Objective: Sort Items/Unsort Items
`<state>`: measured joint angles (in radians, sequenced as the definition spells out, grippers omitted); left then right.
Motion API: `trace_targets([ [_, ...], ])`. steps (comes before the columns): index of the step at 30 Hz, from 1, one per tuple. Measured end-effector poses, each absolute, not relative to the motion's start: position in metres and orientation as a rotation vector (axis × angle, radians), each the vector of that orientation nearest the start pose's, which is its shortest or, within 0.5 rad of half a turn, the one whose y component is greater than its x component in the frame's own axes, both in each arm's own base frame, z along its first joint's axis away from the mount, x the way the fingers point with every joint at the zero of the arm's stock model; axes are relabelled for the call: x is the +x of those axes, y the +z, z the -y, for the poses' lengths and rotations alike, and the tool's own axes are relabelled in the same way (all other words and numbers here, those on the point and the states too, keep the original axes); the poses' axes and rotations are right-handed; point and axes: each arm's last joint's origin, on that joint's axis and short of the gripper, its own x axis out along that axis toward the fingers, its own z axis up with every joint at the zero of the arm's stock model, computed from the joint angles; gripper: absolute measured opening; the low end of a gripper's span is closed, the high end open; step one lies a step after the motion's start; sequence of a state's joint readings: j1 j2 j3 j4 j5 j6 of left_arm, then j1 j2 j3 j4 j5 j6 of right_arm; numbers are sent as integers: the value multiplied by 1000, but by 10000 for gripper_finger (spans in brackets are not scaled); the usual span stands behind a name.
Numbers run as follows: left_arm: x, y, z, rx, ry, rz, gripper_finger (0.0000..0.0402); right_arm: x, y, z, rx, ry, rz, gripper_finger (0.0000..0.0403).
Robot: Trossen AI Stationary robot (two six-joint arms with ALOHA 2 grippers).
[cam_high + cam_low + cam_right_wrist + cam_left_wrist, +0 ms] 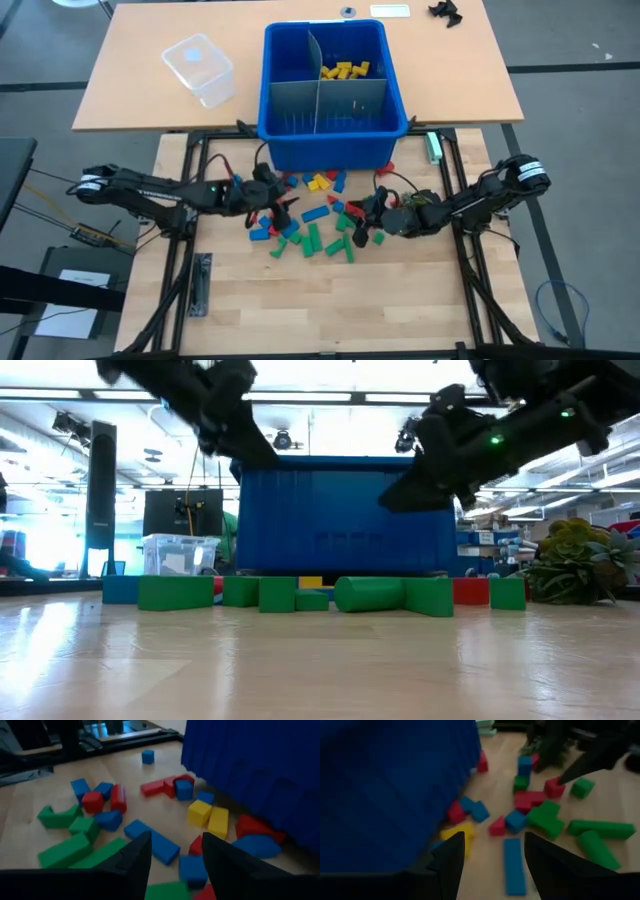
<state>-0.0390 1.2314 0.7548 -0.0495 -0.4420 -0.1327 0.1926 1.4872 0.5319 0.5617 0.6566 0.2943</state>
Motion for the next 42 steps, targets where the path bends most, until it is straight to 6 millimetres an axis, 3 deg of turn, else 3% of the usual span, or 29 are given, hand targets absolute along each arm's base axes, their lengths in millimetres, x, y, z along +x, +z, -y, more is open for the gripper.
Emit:
trace_targets([
  [5, 267, 221, -3, -51, 425, -426, 211, 281, 178, -21, 149, -499, -265, 210],
  [12, 299, 204, -13, -35, 436, -559, 211, 286, 184, -17, 91, -488, -263, 254],
  [20, 342, 183, -34, 178, 423, -777, 211, 285, 182, -17, 133, -497, -274, 248],
  [24, 352, 165, -51, 197, 455, -876, 211, 284, 179, -16, 146, -508, -301, 238],
  [33, 357, 144, -73, 169, 483, -946, 211, 277, 168, -17, 157, -521, -358, 229],
  [42, 353, 144, -61, 138, 361, -1001, 211, 264, 151, -15, 203, -544, -398, 228],
])
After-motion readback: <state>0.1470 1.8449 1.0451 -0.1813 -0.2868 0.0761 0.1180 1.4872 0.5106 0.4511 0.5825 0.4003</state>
